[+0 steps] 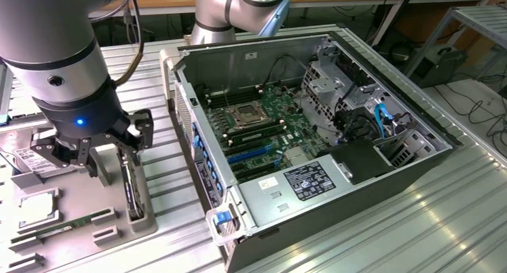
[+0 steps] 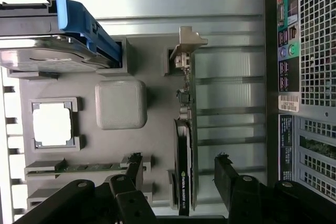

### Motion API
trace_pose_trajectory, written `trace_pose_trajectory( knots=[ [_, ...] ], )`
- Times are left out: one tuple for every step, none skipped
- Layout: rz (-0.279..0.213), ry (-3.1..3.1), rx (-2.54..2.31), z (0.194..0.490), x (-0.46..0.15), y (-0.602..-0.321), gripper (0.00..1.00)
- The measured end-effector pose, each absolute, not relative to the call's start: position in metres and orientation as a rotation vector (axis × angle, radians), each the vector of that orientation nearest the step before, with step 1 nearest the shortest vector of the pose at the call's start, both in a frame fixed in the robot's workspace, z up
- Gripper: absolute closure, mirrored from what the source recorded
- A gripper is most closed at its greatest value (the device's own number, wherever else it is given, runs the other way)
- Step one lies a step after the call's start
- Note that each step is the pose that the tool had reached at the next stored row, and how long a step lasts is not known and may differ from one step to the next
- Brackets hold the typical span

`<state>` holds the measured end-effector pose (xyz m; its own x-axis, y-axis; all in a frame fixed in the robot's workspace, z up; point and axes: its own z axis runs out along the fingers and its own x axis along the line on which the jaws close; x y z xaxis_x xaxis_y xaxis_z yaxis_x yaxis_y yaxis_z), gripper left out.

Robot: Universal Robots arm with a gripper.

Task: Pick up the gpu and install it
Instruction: 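Pick up the gpu and move the gpu toward the slot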

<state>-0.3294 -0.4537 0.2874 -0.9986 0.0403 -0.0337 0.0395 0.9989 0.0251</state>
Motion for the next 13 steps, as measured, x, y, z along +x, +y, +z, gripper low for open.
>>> trace_pose_trajectory(
  knots=[
    [0.038, 3.107, 0.062, 0.287, -0.329, -0.454, 0.34],
    [0.038, 3.107, 0.062, 0.285, -0.329, -0.454, 0.34],
    [0.038, 3.106, 0.062, 0.284, -0.329, -0.454, 0.34],
    [0.038, 3.106, 0.062, 0.283, -0.329, -0.454, 0.34],
    [0.038, 3.107, 0.062, 0.282, -0.329, -0.454, 0.34],
    [0.038, 3.107, 0.062, 0.281, -0.329, -0.454, 0.34],
    [0.038, 3.107, 0.062, 0.281, -0.329, -0.454, 0.34],
    [0.038, 3.107, 0.062, 0.28, -0.329, -0.454, 0.34],
    [0.038, 3.107, 0.062, 0.279, -0.329, -0.454, 0.34],
    [0.038, 3.106, 0.062, 0.278, -0.329, -0.454, 0.34],
    [0.038, 3.106, 0.062, 0.277, -0.329, -0.454, 0.34],
    [0.038, 3.106, 0.062, 0.276, -0.329, -0.454, 0.34],
    [0.038, 3.107, 0.062, 0.275, -0.329, -0.454, 0.34]
  ],
)
